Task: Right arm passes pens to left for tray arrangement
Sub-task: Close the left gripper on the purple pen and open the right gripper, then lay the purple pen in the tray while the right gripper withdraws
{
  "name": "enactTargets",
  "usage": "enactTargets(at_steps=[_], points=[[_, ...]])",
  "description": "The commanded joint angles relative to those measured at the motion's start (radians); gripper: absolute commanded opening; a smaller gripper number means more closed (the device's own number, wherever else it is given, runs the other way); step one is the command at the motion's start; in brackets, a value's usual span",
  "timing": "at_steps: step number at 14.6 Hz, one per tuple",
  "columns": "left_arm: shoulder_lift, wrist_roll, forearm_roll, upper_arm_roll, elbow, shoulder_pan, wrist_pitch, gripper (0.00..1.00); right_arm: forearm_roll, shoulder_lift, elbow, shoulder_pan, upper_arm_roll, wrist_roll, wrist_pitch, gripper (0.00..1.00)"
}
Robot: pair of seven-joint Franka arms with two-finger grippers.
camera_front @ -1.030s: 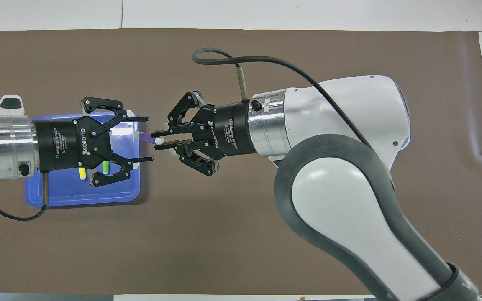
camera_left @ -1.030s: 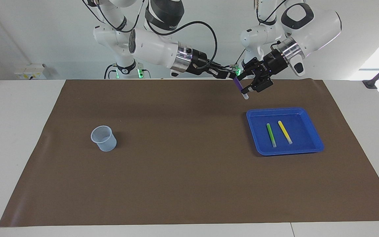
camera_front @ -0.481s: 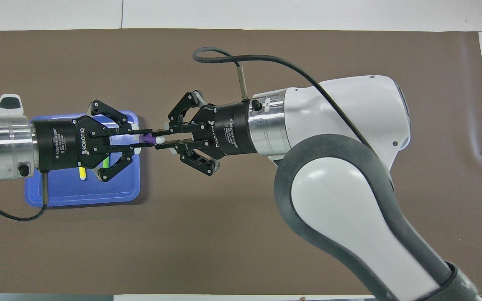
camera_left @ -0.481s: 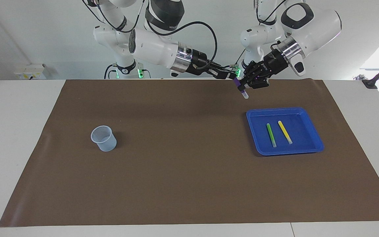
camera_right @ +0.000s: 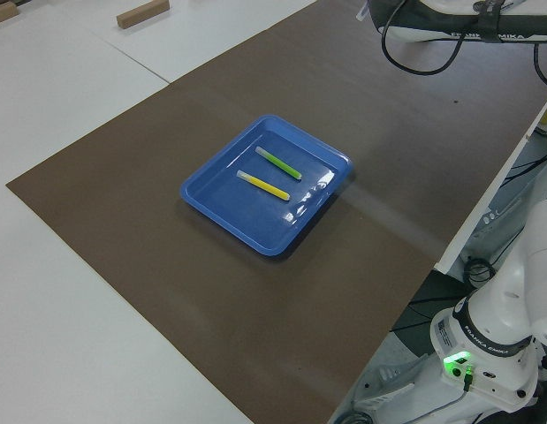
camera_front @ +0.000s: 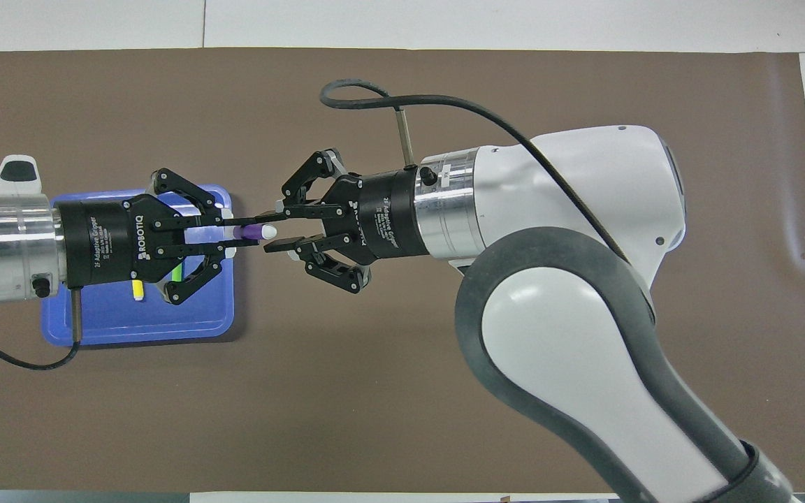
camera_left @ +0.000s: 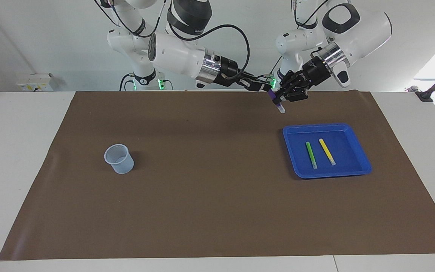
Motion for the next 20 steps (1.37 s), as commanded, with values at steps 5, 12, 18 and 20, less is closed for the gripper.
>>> enactTargets(at_steps=[5,12,18,20], points=[[-0.031,0.013,-0.027,0.009,-0.033,-0.002,0.022,0.00,-0.285,0.007,-0.006,-0.009,0.009,0.005,-0.008,1.00],[-0.022,0.175,0.031,0.015,-0.033,0.102,-0.035,0.00,-0.791,-0.032,-0.134,-0.015,-0.031,-0.094,0.007,1.00],[0.027,0.503,0.238,0.015,-0.034,0.239,-0.121,0.00,-0.871,-0.094,-0.262,-0.017,-0.265,-0.603,-0.004,1.00],[0.051,0.632,0.309,0.015,-0.034,0.291,-0.127,0.00,-0.871,-0.094,-0.267,-0.017,-0.351,-0.703,-0.010,1.00]])
